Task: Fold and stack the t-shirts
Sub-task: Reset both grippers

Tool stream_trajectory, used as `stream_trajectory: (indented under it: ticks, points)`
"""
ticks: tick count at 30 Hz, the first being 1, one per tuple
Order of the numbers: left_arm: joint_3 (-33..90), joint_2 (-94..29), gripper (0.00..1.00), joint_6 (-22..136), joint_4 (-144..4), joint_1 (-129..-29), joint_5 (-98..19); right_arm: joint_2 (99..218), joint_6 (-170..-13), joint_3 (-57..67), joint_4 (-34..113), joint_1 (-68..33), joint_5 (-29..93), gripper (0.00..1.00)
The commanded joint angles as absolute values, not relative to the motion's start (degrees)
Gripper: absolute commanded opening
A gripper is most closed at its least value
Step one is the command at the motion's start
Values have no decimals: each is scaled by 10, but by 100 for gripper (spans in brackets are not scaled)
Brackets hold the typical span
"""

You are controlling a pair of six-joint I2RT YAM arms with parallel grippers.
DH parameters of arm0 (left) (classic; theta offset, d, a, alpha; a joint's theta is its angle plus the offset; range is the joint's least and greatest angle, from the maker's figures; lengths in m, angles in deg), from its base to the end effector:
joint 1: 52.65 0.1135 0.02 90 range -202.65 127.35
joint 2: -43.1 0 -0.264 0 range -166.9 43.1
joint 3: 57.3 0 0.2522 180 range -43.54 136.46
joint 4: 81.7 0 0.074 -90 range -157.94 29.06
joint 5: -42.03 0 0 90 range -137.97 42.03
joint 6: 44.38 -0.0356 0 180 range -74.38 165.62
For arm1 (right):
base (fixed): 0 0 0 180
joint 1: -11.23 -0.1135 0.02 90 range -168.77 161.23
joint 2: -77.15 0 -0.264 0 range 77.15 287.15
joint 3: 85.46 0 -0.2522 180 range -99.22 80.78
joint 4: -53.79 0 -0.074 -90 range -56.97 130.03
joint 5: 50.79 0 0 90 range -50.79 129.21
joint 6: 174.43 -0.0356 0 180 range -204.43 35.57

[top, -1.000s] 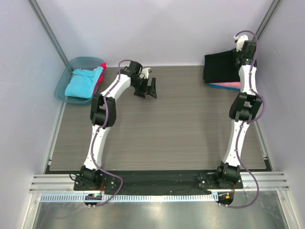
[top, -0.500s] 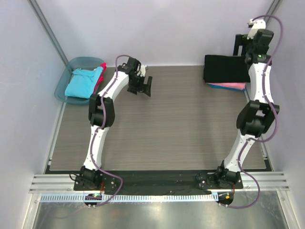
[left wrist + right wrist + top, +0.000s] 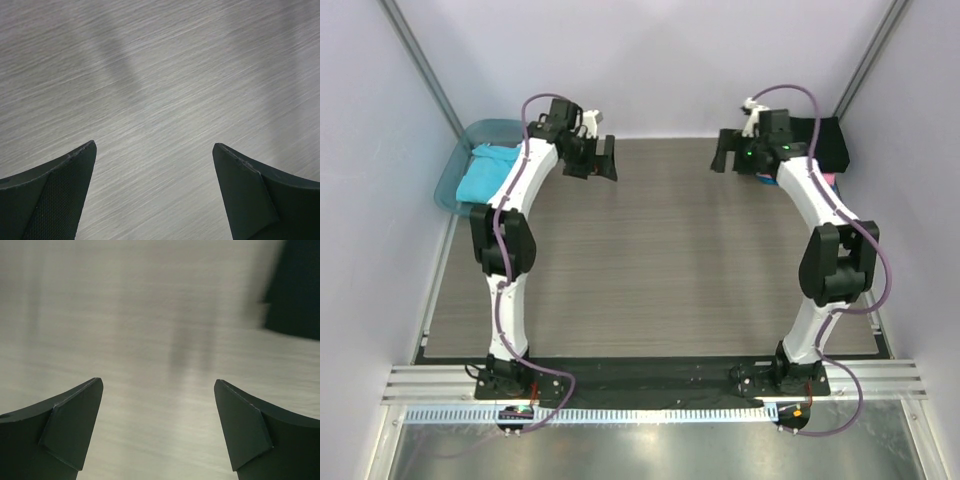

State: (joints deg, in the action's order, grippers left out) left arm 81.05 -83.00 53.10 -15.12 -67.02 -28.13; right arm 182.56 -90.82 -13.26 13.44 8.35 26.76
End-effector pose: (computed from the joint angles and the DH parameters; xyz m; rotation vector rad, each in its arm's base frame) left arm 0.4665 -0.1320 0.2930 0.2945 2.5201 -0.5895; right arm 0.4270 0.0292 0.3116 -0.0504 2.2348 0.3307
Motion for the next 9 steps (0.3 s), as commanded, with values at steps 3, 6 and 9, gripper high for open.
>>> stream_trajectory:
  ticks: [3,6,9]
  points:
    - [793,-793,100,523,-149,-665,-252,1764,-937,-109,123,30,343,100]
    - [800,-777,100,525,-144,-668,-276,1753,-924,-93,130,8,360,100]
    - [809,-775,100,527,-141,-665,-278,1758,-912,-88,130,-6,367,100]
